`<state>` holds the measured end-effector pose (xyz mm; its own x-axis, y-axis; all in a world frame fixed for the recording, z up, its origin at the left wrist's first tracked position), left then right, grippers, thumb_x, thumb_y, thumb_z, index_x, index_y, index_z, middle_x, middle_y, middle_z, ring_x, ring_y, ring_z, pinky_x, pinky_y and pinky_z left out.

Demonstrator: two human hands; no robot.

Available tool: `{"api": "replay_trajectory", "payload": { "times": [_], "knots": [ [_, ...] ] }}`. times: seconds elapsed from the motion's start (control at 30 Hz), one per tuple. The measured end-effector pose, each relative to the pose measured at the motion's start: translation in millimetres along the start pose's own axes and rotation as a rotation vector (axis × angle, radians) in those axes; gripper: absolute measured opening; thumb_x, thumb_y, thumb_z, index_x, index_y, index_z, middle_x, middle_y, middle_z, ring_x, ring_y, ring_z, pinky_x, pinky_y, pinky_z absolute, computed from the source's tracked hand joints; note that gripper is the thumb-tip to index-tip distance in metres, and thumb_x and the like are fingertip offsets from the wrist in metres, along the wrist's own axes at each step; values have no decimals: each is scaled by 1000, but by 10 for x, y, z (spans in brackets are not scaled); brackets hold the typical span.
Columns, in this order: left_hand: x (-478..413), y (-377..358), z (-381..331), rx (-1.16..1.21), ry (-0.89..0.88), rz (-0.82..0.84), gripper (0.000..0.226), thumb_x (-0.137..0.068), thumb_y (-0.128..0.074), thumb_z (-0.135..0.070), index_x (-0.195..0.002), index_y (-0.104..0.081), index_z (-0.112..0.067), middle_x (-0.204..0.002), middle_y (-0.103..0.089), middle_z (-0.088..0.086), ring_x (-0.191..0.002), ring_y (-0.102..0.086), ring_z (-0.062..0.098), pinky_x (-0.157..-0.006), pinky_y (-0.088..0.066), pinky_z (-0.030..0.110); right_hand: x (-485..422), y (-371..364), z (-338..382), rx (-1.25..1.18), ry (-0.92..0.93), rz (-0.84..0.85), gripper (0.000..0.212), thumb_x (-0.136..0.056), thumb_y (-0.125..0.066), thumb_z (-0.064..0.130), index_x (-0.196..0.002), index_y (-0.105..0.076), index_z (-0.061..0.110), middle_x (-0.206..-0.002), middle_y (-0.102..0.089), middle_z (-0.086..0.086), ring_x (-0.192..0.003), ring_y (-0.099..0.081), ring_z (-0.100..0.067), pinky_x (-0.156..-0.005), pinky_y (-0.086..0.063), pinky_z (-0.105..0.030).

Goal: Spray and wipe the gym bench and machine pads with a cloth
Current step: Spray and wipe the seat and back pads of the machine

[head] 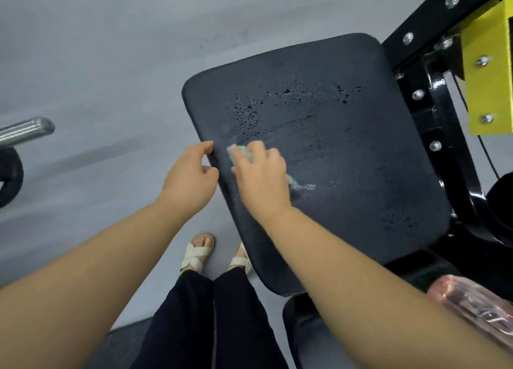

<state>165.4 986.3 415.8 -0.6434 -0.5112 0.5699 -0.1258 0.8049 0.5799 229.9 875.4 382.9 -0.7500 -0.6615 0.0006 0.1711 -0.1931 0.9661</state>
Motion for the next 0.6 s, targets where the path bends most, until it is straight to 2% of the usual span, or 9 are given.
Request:
{"api": "replay_trajectory", "payload": {
  "times": [0.03, 0.1, 0.17, 0.23, 0.3, 0.33, 0.43, 0.53, 0.6],
  "knots": [
    [-24, 10, -9, 34, 12, -1, 48, -91, -43, -7, -137, -41, -21, -130, -52, -3, -87, -55, 15, -82, -41, 26, 68, -17, 128, -4, 153, 31, 27, -78, -67, 24, -104, -68, 18, -90, -60, -11, -63, -50, -29, -55, -41, -33],
    [-89, 44, -9, 38, 13, 20, 47, -91, -44, -8, -137, -42, -21, -132, -49, -5, -97, -54, 16, -89, -42, 29, 13, 41, 50, -30, 363, 93, 24, -80, -59, 25, -102, -68, 23, -89, -60, -9, -62, -50, -28, -54, -39, -33],
    [-134, 82, 11, -39, -8, 51, 46, -92, -43, -11, -136, -43, -23, -137, -45, -4, -113, -50, 16, -97, -42, 33, -199, 161, -368, 64, 355, 57, 27, -77, -61, 29, -102, -69, 29, -91, -61, -10, -64, -54, -32, -55, -42, -36],
    [-189, 128, 40, -118, -44, 67, 46, -93, -43, -13, -137, -42, -24, -142, -38, -3, -123, -45, 17, -100, -39, 32, -456, 319, -988, 135, 58, -3, 27, -83, -61, 27, -109, -67, 28, -104, -59, -16, -77, -56, -40, -65, -46, -43],
    [-251, 168, 56, -184, -74, 63, 48, -93, -43, -13, -140, -39, -23, -148, -30, -4, -128, -40, 18, -100, -34, 29, -525, 402, -1422, 138, -333, 10, 33, -94, -51, 30, -126, -58, 28, -120, -50, -15, -96, -50, -39, -81, -40, -44],
    [-289, 191, 56, -197, -81, 58, 50, -93, -43, -13, -142, -36, -22, -151, -26, -4, -132, -37, 17, -102, -32, 29, -516, 368, -1439, 176, -459, -8, 36, -96, -47, 31, -131, -53, 27, -125, -46, -13, -101, -47, -36, -85, -37, -43],
    [-389, 249, 40, -175, -66, 74, 56, -93, -42, -13, -147, -26, -19, -156, -15, -2, -139, -27, 16, -109, -28, 31, -512, 121, -964, 201, -574, -7, 41, -97, -45, 29, -137, -44, 22, -128, -43, -11, -105, -43, -33, -85, -32, -41],
    [-517, 301, 26, -144, -53, 85, 57, -95, -40, -13, -149, -22, -17, -157, -13, -2, -142, -20, 14, -111, -21, 28, -509, -52, -355, 94, -368, -28, 39, -88, -60, 23, -126, -56, 15, -110, -54, -16, -88, -51, -36, -71, -39, -40],
    [-601, 349, 23, -116, -40, 99, 57, -95, -39, -12, -149, -21, -16, -157, -16, -1, -142, -20, 14, -112, -20, 29, -393, -119, 44, 31, -22, 8, 35, -82, -60, 25, -115, -63, 14, -94, -57, -14, -73, -53, -33, -58, -39, -35]
  ]
}}
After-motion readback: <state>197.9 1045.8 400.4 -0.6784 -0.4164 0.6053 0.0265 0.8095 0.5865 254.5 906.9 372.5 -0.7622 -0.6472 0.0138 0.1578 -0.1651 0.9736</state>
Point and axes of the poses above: each hand's wrist, its own x-axis away from the middle knuckle, its own y-axis out of the back of the hand, z = x × y, the point moved 3 cm from there along -x, towards the middle knuckle
